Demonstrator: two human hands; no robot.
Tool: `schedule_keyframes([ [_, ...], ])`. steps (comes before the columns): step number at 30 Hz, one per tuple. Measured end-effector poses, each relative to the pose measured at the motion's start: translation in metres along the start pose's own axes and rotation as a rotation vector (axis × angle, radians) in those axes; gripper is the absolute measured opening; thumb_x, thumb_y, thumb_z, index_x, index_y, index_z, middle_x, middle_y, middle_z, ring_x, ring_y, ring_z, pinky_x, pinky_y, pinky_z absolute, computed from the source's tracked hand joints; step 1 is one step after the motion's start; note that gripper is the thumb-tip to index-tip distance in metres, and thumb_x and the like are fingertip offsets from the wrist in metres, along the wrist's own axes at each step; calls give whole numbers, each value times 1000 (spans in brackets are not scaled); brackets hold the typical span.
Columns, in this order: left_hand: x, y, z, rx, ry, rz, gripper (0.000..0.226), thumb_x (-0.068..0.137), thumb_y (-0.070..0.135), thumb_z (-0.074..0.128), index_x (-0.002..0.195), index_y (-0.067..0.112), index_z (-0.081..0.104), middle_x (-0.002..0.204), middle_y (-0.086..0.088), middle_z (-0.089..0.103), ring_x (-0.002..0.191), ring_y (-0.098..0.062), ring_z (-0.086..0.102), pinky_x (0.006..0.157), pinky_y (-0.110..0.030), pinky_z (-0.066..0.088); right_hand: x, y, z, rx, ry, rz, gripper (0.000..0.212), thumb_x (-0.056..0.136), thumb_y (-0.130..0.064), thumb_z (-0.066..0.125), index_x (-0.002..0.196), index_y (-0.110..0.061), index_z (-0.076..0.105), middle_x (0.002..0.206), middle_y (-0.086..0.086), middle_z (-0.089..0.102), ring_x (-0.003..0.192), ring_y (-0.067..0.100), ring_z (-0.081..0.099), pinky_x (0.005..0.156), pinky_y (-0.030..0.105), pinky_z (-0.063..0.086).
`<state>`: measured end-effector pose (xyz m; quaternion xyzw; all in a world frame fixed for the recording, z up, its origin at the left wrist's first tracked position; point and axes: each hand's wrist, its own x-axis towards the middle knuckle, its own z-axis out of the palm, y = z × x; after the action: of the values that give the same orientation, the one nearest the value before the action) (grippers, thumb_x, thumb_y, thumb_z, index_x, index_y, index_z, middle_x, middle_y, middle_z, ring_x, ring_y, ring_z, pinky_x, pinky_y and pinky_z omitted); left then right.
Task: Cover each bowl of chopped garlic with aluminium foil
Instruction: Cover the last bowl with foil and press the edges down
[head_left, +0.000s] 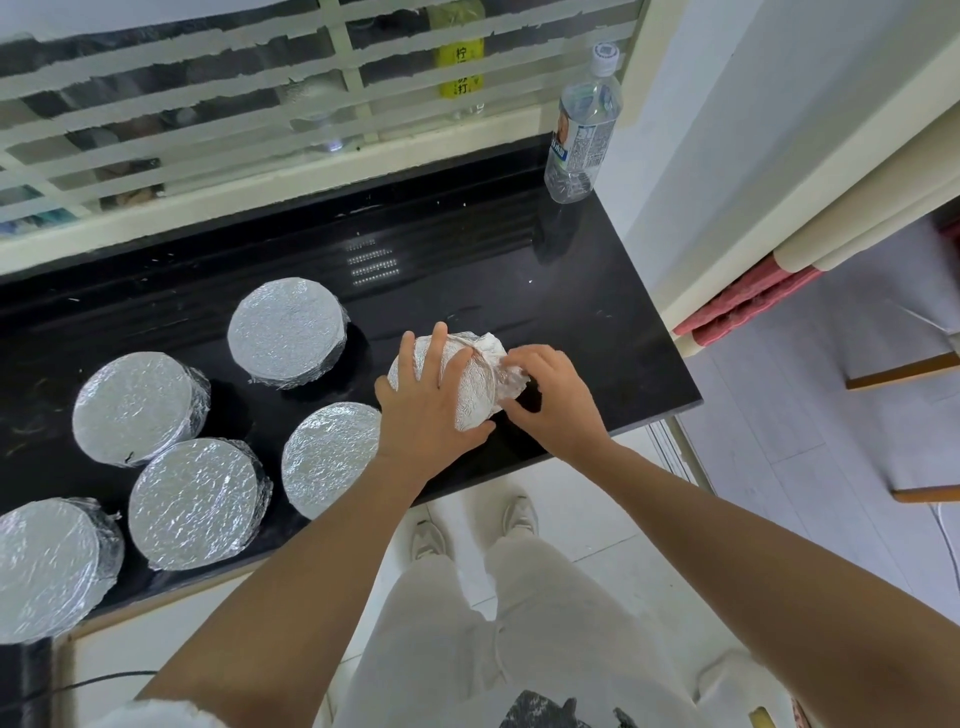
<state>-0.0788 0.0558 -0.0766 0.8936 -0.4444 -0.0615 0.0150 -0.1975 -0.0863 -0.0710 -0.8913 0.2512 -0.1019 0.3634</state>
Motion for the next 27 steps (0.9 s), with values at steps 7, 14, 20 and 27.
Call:
schedule_keyframes([
  [7,0,1,-4,-18,-30,-7,95,70,72,65,147,28,29,164,-4,10,147,-40,12,93,-61,41,6,0,10,-3,-75,100,28,89,-23,65,117,-24,65,110,-11,67,101,6,53,87,24,49],
  [14,0,3,-4,-12,-42,-20,96,70,73,64,148,30,27,164,-3,9,148,-39,12,94,-59,41,13,-4,8,139,-142,211,18,89,-17,66,107,-20,68,101,-8,72,90,1,63,84,16,50],
  [20,0,4,-2,-38,6,-26,97,65,70,69,142,29,28,162,-4,19,145,-40,20,90,-60,43,10,-11,13,42,-51,291,5,84,-18,68,80,-19,65,76,-11,65,74,8,62,73,33,57],
  [27,0,4,-2,-42,34,-22,91,67,68,65,141,29,29,161,-5,22,144,-39,22,89,-60,44,5,-21,22,35,66,347,11,85,-15,69,75,-15,63,79,-7,58,70,10,55,70,27,55],
])
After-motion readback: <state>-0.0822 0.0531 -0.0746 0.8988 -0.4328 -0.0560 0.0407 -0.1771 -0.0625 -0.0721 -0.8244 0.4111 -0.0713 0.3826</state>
